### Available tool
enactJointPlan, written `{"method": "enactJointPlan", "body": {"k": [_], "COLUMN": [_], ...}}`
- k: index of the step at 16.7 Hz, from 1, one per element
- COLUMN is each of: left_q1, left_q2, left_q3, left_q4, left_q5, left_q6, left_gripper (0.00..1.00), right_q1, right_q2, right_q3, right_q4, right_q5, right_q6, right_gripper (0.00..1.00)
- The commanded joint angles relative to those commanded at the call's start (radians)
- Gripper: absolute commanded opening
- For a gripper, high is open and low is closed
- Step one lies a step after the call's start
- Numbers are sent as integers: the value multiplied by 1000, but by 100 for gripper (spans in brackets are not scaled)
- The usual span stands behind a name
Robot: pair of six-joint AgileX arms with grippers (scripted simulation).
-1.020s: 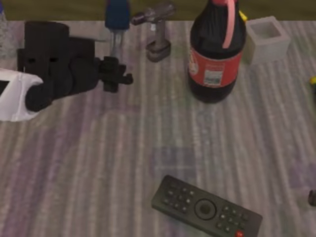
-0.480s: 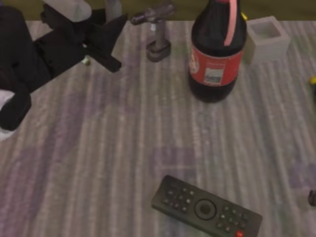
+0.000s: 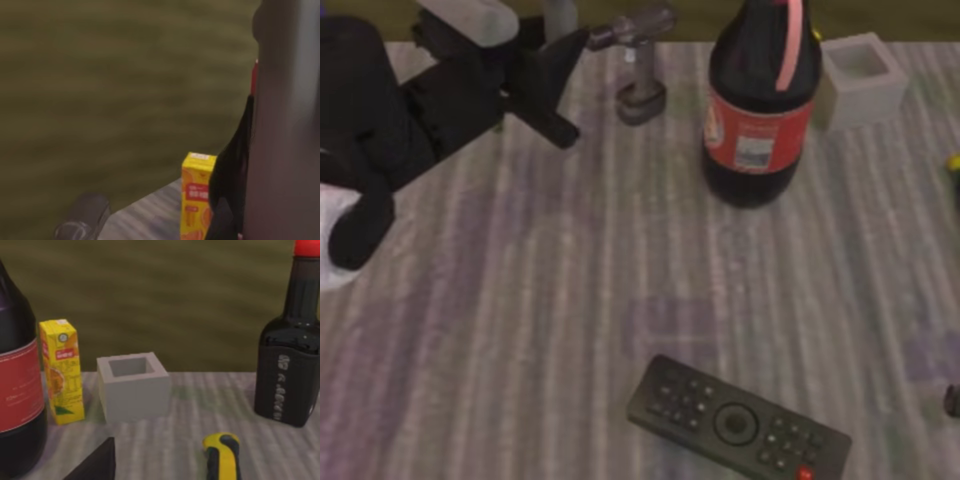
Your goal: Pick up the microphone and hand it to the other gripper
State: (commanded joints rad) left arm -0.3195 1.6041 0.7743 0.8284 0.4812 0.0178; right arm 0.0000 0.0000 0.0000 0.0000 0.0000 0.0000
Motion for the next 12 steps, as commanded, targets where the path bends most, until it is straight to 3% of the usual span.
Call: {"method": "enactJointPlan", "body": {"k": [7, 9, 12], "left_q1": [-265, -307, -312], "left_q2": [10, 8, 7], "left_q3": [-36, -43, -44], "left_q4": [96, 112, 114], "left_q5": [-280, -322, -327], "left_q6": [-6, -7, -7], "left_gripper": [0, 0, 0], "right_q1": [0, 0, 0], "right_q2": [0, 0, 0], "right_q3": [0, 0, 0], "right_q4": [0, 0, 0], "right_q5": [0, 0, 0], "right_q6": [0, 0, 0], "right_gripper": [100, 100, 100]}}
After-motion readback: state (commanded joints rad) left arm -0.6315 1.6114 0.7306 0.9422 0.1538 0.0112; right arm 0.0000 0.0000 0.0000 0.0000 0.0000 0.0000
